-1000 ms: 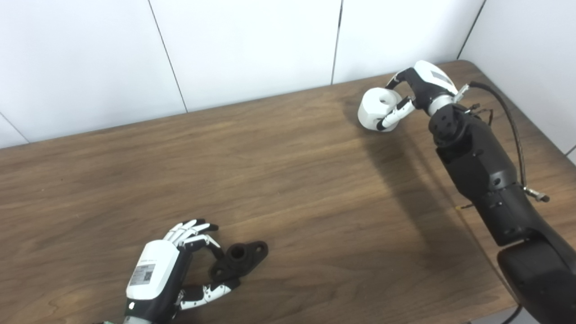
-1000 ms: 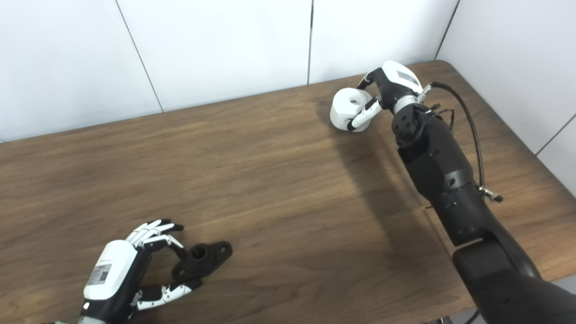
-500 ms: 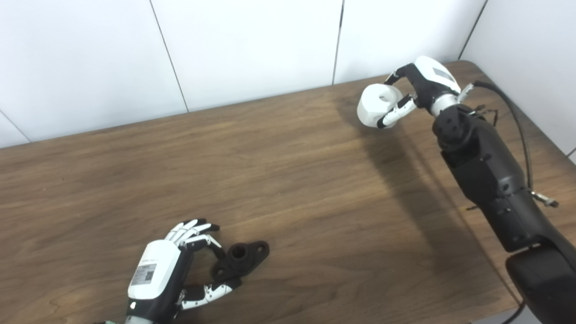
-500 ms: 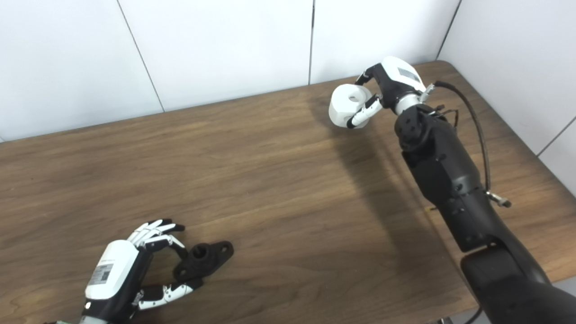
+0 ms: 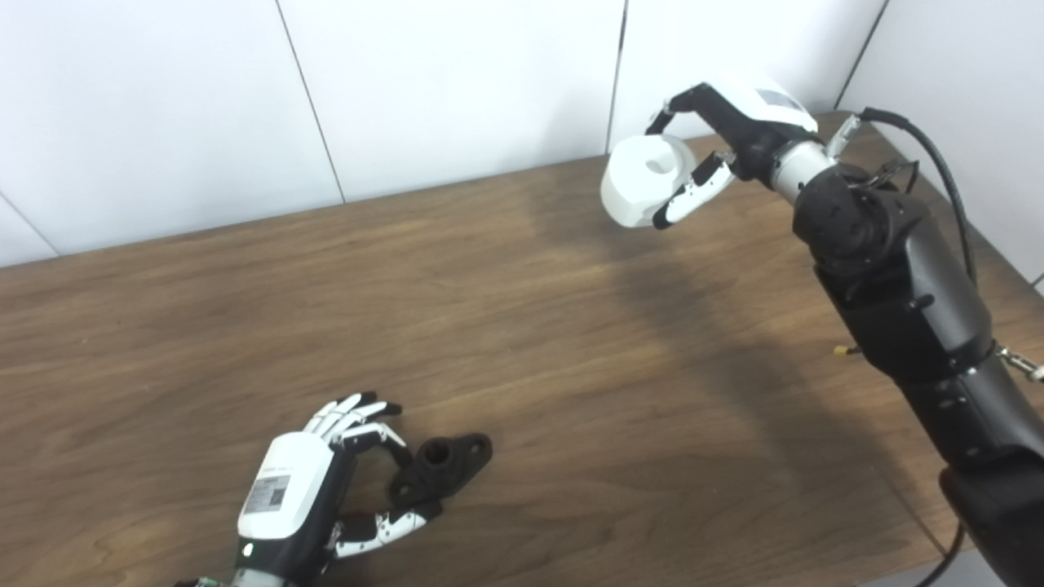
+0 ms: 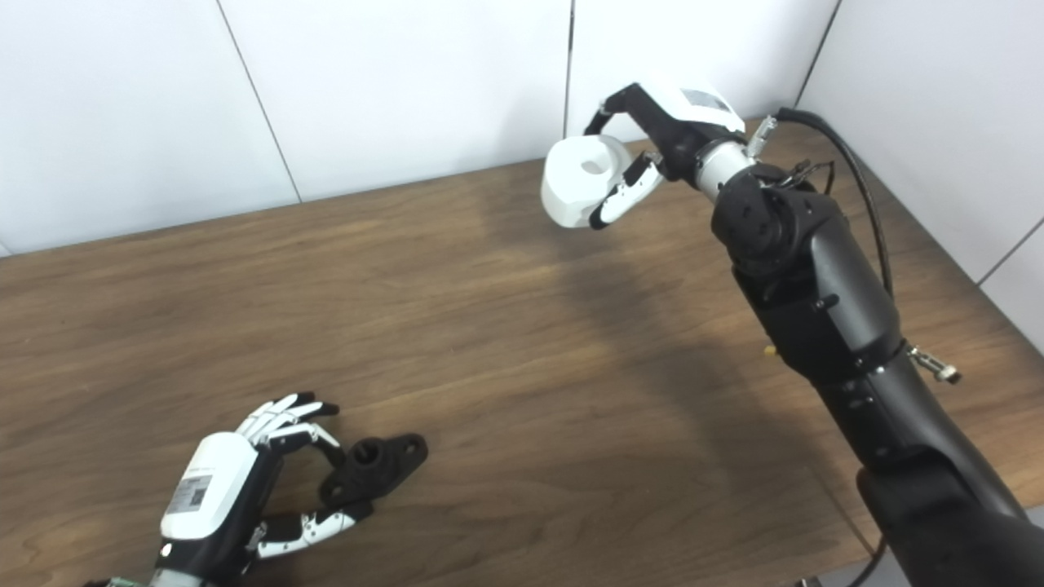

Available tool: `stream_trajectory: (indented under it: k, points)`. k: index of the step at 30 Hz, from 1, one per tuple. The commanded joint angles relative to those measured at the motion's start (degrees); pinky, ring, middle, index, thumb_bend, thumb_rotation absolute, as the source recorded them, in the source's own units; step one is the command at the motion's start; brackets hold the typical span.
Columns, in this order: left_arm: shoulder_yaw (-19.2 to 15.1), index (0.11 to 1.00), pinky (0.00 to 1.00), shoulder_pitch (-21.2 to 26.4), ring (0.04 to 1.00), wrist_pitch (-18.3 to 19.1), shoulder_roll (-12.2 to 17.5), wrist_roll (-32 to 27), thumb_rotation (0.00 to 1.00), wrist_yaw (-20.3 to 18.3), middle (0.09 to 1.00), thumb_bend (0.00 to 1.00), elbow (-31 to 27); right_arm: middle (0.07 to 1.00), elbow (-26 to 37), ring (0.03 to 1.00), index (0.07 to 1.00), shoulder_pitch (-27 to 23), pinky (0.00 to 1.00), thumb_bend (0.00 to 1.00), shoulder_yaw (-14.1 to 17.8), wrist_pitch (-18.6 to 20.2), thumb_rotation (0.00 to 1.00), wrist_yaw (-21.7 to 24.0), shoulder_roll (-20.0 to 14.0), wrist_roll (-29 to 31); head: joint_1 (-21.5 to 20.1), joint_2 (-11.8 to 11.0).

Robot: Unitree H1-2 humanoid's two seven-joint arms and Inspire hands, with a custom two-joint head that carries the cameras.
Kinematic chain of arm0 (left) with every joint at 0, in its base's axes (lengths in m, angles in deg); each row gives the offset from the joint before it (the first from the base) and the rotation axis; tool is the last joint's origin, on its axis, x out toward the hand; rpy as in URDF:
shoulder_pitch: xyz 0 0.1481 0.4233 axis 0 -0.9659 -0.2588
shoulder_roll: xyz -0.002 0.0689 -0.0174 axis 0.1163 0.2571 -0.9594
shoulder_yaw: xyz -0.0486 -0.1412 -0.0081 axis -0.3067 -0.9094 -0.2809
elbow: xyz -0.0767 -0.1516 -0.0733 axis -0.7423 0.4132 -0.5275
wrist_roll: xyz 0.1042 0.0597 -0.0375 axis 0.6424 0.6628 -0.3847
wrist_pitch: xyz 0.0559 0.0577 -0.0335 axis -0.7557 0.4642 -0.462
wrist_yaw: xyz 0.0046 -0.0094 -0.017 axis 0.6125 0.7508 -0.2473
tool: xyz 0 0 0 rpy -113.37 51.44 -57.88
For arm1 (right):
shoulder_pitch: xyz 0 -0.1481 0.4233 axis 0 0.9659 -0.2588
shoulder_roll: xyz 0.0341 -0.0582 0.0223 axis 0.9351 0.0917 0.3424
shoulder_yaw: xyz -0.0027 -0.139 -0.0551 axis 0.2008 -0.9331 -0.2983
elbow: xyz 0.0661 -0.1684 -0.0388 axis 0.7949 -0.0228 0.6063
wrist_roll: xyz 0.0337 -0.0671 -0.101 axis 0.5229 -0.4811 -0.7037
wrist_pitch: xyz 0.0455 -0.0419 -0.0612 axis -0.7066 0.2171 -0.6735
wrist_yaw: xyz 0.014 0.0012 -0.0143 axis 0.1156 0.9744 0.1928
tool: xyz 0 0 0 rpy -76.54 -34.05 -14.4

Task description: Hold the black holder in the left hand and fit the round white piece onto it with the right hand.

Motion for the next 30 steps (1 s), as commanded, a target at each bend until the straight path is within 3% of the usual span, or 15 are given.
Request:
stream_trajectory:
  k: [1, 7, 13, 16, 24, 30]
  points:
    - [1.64, 0.488, 0.89, -0.65, 0.897, 2.05, -0.32, 2.54, 0.04, -2.74, 0.812, 0.52, 1.88, 0.755, 4.19, 0.864, 0.482, -2.23, 0.84, 0.53, 0.71, 0.07, 0.14, 2.24, 0.01, -1.88, 0.35, 0.22]
    - [2.67, 0.488, 0.91, -0.44, 0.910, 2.39, -1.14, 3.76, 0.04, -2.42, 0.820, 0.52, 2.32, 0.757, 11.36, 0.874, 0.482, -1.85, 0.85, 0.53, 1.05, 0.10, 0.14, 10.84, 4.30, -5.74, 2.84, 1.38]
    - [3.51, 0.489, 0.92, -0.03, 0.920, 4.14, -1.64, 4.37, 0.05, -3.24, 0.829, 0.52, 1.81, 0.764, 16.29, 0.894, 0.482, -0.43, 0.84, 0.53, 2.44, 0.09, 0.14, 17.38, 12.56, -8.48, 4.17, 2.06]
    - [3.84, 0.489, 0.92, 0.16, 0.919, 4.56, -1.73, 4.38, 0.05, -3.24, 0.829, 0.52, 1.78, 0.763, 17.45, 0.888, 0.481, 1.20, 0.82, 0.53, 0.77, 0.09, 0.14, 18.32, 15.38, -9.65, 4.85, 2.48]
    - [4.53, 0.489, 0.94, 0.66, 0.926, 5.92, -2.44, 4.53, 0.04, -3.24, 0.831, 0.52, 2.00, 0.752, 19.55, 0.881, 0.481, 5.01, 0.77, 0.53, -5.69, -1.13, 0.14, 18.19, 18.48, -11.47, 6.38, 3.42]
    - [5.12, 0.489, 0.95, 1.11, 0.926, 5.84, -2.74, 4.89, 0.05, -2.25, 0.827, 0.52, 2.75, 0.756, 20.78, 0.887, 0.481, 6.56, 0.82, 0.53, -7.94, -1.44, 0.14, 18.61, 19.74, -10.66, 7.51, 3.96]
